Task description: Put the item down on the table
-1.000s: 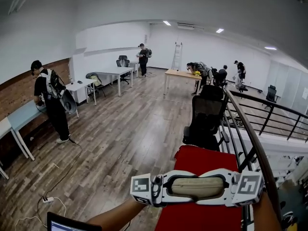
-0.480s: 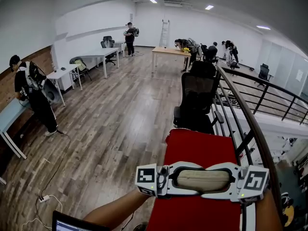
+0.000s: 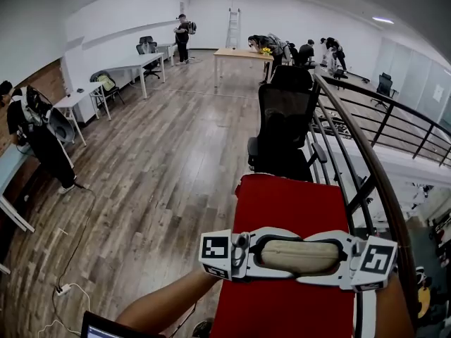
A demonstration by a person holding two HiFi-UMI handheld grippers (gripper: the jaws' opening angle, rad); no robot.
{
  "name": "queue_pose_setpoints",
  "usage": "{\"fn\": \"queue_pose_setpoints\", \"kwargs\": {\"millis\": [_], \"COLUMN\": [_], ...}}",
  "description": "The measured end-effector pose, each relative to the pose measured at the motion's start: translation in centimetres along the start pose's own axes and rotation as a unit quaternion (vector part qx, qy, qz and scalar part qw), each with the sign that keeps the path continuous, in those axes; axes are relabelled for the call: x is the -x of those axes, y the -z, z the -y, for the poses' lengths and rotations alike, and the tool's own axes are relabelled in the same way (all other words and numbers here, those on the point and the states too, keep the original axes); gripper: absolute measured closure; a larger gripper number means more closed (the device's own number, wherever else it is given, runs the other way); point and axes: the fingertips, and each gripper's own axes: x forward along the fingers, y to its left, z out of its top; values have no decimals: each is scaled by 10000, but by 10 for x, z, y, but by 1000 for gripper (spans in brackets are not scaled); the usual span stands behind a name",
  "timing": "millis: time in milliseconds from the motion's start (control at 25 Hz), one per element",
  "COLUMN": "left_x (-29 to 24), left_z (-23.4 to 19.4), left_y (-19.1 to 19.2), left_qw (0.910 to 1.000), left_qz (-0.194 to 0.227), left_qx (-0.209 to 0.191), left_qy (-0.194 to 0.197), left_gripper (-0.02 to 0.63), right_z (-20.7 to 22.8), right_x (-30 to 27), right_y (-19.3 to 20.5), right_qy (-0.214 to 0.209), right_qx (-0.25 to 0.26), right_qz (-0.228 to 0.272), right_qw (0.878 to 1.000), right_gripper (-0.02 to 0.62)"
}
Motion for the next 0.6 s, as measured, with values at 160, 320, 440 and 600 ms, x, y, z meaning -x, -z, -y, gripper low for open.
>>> {"fn": "queue_pose_setpoints", "kwargs": {"millis": [160,320,440,600], "left_x": [9,17,23,30], "left_z": [-24,-46,-65,-84], "left_y": [16,35,49,70], "left_qw": [10000,9999,9997,9994], "left_qz": [-17,-51,-93,-151], "left_qx": [90,159,212,305], "left_qy": [-2,-23,-37,-86], "left_gripper": [314,314,314,314], "right_z": [19,41,58,75], "right_x": [-7,-14,-19,-25], "right_y": [20,39,53,75], "right_qy": [-114,-113,-168,-209], "right_qx": [-77,-144,-218,-328], "right_qz": [103,146,236,268], "right_qw": [9999,9997,9993,9989], "right_gripper": [310,310,310,310]}}
